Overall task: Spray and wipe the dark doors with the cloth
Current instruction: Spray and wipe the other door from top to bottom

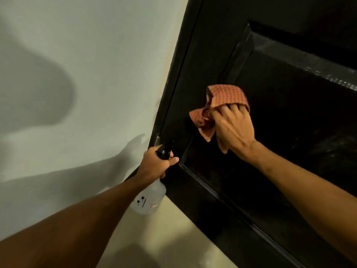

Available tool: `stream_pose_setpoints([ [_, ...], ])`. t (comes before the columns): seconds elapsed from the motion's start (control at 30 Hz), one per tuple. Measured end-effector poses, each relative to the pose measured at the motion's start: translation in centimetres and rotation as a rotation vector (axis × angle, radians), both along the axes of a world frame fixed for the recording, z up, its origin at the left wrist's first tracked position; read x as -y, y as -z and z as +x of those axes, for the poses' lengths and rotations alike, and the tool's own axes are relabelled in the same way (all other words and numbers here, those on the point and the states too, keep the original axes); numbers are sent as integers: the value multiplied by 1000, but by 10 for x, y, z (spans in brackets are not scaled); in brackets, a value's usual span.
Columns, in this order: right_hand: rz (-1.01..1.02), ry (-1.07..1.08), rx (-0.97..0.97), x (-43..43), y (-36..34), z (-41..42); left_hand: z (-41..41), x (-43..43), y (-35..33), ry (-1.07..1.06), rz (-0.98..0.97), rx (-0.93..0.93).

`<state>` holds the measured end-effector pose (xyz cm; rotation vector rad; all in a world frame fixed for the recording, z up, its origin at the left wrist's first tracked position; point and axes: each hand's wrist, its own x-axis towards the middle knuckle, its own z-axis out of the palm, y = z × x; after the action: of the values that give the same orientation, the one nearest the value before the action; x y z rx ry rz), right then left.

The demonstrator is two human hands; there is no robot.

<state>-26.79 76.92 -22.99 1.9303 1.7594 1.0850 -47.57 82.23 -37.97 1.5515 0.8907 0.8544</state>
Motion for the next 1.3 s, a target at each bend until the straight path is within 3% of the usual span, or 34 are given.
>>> stream_pose_setpoints([
  [0.1, -37, -50, 44, -3, 26, -9, 0, 0, -3, -17, -9, 1],
  [0.23, -542, -130, 145, 23, 134, -2, 1, 4, -2, -19, -12, -22],
  [0.4, -716, -197, 280, 8, 172, -9, -4, 3, 13, 17, -1, -90],
  [0.57, -488, -192, 163, -7, 146, -19, -6, 15, 21, 69, -26, -76],
  [0.7, -559, -185, 176, 5, 184, -21, 1, 20, 15, 76, -7, -69],
  [0.8, -526, -178, 172, 0, 159, -22, 5, 10, 1, 80, 24, -56],
  [1.0, -5, -71, -23, 72, 85, 38, 18, 11, 7, 97, -23, -71],
  [1.07, -116, -131, 0, 93, 106, 46, 22, 13, 8, 97, -17, -63],
  [1.17, -521, -117, 28, 112, 159, 48, 32, 22, 5, 143, -25, -42],
  [1.23, -515, -119, -9, 117, 156, 54, 43, 34, 0, 192, -28, -29],
  [1.3, -366, -112, -26, 116, 131, 54, 55, 44, -3, 208, -33, -26],
])
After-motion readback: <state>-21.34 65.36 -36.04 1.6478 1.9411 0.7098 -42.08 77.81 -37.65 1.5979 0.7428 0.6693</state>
